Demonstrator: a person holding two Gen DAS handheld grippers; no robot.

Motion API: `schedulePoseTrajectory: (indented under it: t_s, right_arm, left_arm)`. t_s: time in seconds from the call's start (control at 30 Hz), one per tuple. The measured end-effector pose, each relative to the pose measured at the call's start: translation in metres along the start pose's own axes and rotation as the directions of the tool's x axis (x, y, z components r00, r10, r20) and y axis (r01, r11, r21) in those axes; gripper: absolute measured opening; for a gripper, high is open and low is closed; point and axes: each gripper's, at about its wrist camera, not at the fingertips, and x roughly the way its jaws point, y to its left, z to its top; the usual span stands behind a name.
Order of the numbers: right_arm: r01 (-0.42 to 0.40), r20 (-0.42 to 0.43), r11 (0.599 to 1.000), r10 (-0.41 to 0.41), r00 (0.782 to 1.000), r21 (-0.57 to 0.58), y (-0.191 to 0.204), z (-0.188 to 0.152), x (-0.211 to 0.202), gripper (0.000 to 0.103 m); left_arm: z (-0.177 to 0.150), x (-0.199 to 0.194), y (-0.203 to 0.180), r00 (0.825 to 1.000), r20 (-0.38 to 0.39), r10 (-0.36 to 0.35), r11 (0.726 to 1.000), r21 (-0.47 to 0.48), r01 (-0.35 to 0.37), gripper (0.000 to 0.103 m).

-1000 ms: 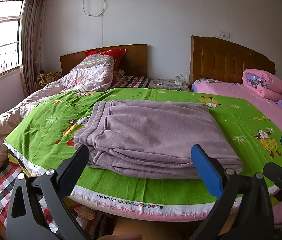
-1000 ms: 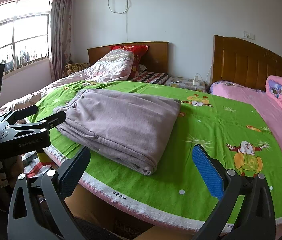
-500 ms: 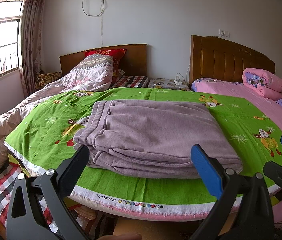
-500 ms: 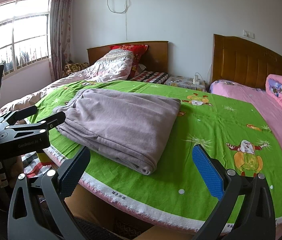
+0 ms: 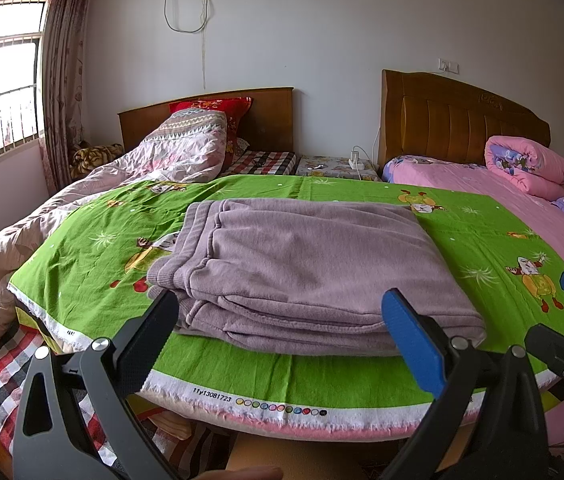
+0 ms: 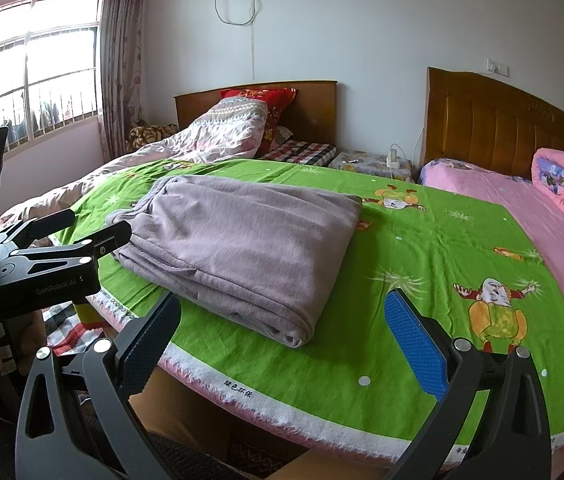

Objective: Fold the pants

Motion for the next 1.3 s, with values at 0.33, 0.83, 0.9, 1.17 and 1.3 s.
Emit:
schedulePoseTrajectory:
  t_s: [0.33,0.83,0.9,1.17,1.3]
  right_arm:
    - [-0.001,-0.001,1.0,0.001,1.0,0.0,-0.0009,0.0002,-0.0005,0.098]
    - [-0.001,-0.001,1.0,0.001,1.0,0.001,0.0001,0.0001,-0.0017,0.098]
    - [-0.001,-0.002,1.0,0.001,1.0,0.001,-0.0003,0.0003,-0.0015,0.098]
    - [-0.001,-0.002,1.0,0.001,1.0,0.002,0.0,0.0002,-0.0018,0.098]
    - [-0.001,-0.002,1.0,0.001,1.0,0.001,-0.0001,0.0003,-0.0019,0.098]
  left_arm:
    - [-0.0003,0.0006,0.0013,1.0,-0.002,0.0,1.0,0.001,0.0,0.101]
    - [-0.0013,-0.0013,0.0011,1.0,0.0,0.007,1.0,0.014,-0.007,0.101]
    - [-0.0017,-0.0023,0.0017,1.0,0.001,0.009,1.0,0.017,-0.009,0.101]
    - [-0.0013,-0.0013,0.0005,1.0,0.003,0.008,1.0,0.021,-0.008,0.101]
    - [-0.0014,-0.0035,-0.0015,1.0,0.012,0.017,0.999,0.039,-0.017,0.101]
